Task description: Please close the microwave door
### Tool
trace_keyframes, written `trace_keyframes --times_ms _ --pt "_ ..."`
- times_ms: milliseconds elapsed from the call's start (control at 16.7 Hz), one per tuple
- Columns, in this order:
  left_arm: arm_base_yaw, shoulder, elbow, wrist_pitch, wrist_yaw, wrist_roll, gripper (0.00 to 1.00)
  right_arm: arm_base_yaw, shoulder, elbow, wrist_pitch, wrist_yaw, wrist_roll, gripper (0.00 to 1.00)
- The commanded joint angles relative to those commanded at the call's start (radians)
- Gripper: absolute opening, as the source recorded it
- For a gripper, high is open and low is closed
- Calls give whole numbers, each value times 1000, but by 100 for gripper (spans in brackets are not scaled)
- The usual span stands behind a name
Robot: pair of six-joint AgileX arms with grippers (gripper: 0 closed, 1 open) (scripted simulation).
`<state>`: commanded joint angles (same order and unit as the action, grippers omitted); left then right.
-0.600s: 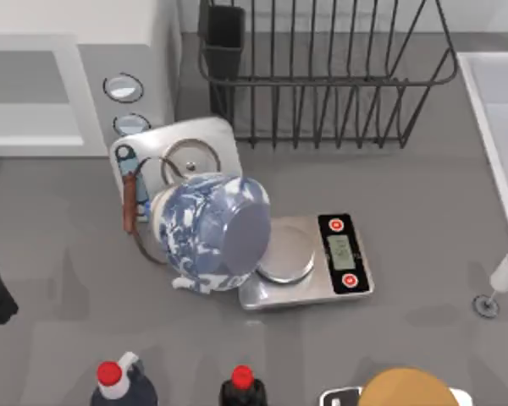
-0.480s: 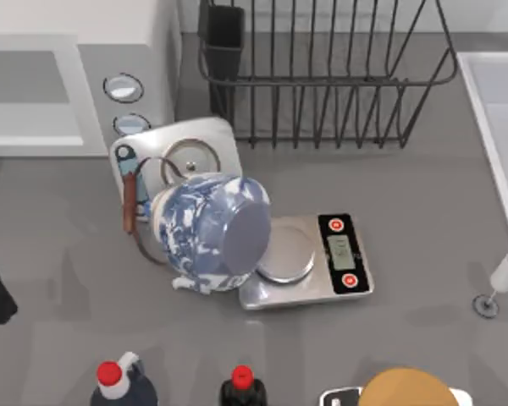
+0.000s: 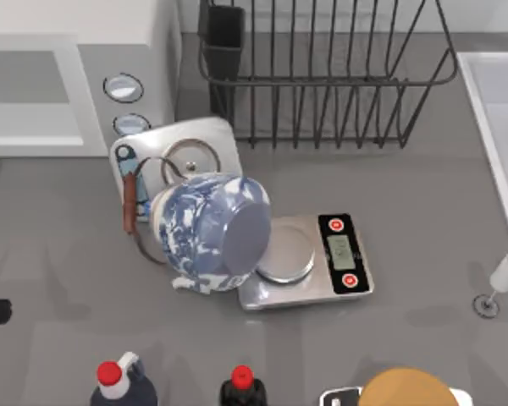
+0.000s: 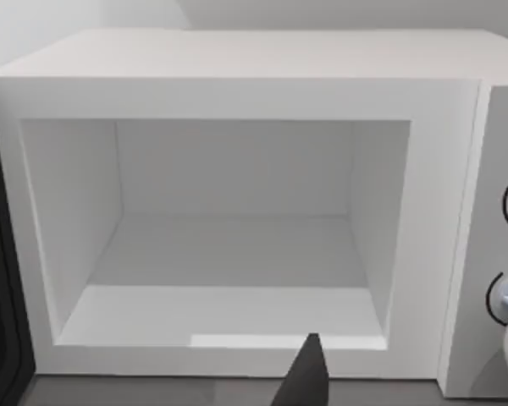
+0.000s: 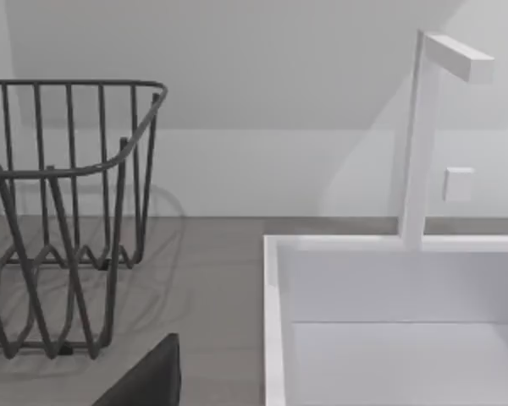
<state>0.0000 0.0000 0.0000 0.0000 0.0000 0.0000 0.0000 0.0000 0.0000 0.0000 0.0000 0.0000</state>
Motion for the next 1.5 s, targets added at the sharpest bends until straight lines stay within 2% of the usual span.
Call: trace_keyframes --times_ms 240,300,840,1200,1500 --pt "0 0 0 0 0 0 2 0 0 0 0 0 0 100" --pt "0 0 0 0 0 0 0 0 0 0 0 0 0 100" --pt "-1 -4 -1 -4 -1 0 0 0 0 0 0 0 0 100" --pt "-36 -142 -32 -109 -36 -2 0 0 0 0 0 0 0 100" --pt "-34 -141 -31 -108 -37 -2 0 0 0 0 0 0 0 100"
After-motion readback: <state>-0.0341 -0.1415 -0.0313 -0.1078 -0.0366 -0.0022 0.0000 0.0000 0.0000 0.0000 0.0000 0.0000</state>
